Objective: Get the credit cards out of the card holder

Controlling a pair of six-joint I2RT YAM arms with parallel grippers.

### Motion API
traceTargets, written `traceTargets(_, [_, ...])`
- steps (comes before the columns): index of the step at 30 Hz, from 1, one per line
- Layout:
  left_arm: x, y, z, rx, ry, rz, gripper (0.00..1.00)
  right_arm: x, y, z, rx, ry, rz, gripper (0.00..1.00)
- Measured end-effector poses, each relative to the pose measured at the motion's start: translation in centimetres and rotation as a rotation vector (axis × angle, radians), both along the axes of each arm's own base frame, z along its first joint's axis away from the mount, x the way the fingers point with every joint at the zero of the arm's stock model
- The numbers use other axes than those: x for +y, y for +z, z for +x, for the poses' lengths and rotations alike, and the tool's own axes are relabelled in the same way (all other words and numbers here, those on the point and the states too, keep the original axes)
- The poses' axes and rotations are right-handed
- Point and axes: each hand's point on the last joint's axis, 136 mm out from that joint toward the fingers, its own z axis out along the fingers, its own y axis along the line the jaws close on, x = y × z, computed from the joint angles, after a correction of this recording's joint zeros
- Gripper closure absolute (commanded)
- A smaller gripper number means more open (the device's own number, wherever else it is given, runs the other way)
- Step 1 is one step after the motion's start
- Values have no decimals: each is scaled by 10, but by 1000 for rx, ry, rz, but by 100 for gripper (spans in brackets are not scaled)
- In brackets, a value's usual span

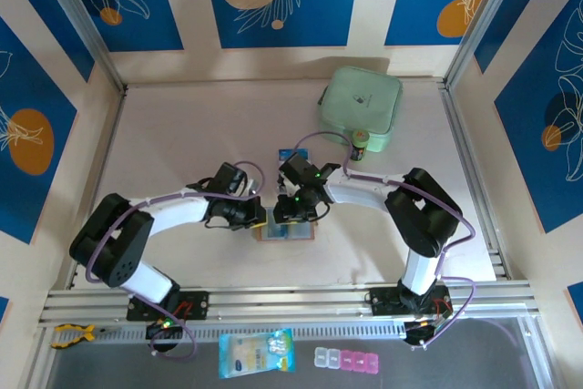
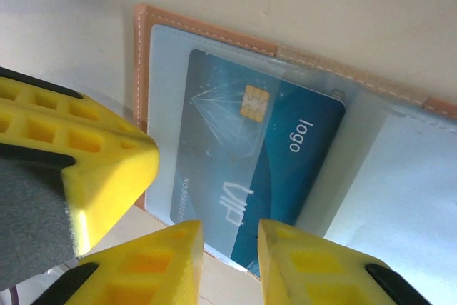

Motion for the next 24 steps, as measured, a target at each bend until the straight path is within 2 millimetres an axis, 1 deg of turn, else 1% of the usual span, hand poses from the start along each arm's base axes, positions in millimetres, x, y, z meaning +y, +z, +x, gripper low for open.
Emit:
traceTargets(6, [-3, -8, -4, 17, -14, 11, 100, -3, -3, -1, 10, -11, -8, 72])
traceTargets(19, [-3, -8, -4, 16, -14, 13, 100, -6, -5, 2, 13, -21, -9, 69])
traceTargets(24, [-3, -8, -3, 15, -13, 15, 100, -7, -10, 1, 23, -22, -20, 68])
